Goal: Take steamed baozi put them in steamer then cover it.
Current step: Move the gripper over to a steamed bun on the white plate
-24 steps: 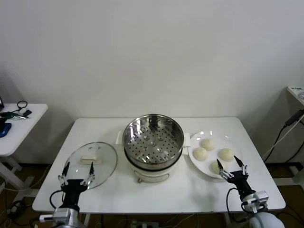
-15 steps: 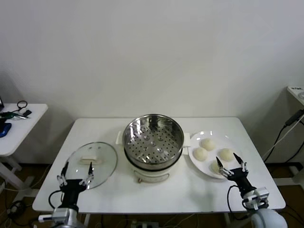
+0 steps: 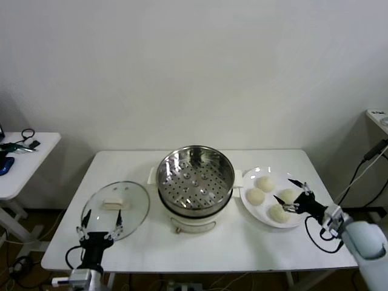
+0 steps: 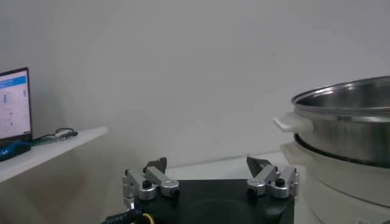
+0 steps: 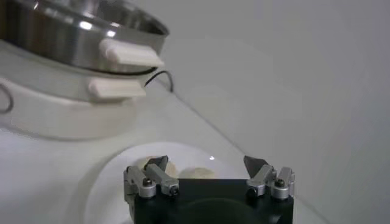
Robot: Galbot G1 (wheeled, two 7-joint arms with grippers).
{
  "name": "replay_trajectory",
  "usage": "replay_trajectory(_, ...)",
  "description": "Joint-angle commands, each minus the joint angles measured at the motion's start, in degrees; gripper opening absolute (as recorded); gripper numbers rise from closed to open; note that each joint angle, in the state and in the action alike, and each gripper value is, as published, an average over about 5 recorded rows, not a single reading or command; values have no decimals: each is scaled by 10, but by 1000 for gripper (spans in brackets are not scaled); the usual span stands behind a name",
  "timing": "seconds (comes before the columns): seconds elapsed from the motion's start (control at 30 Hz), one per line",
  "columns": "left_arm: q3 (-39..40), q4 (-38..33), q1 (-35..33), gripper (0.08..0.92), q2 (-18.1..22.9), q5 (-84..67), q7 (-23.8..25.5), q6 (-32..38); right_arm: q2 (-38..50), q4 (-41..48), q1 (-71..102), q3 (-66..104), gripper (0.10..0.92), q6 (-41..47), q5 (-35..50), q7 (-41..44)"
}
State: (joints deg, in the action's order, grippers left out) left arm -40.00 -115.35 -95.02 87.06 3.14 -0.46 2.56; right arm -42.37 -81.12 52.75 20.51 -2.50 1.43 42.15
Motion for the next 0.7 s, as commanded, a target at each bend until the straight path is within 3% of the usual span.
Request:
replay_trajectory(0.03, -5, -2, -17, 823, -4, -4, 7, 2, 93, 142, -298, -259, 823, -24, -113, 171)
replay_trajectory(0.33, -10, 1, -28, 823, -2, -10, 3, 8, 26, 274, -550, -564, 823, -50, -122, 217)
replay_trajectory(0.7, -21, 9, -28, 823, -5, -22, 2, 6, -122, 457, -633, -710, 823, -80, -126, 228)
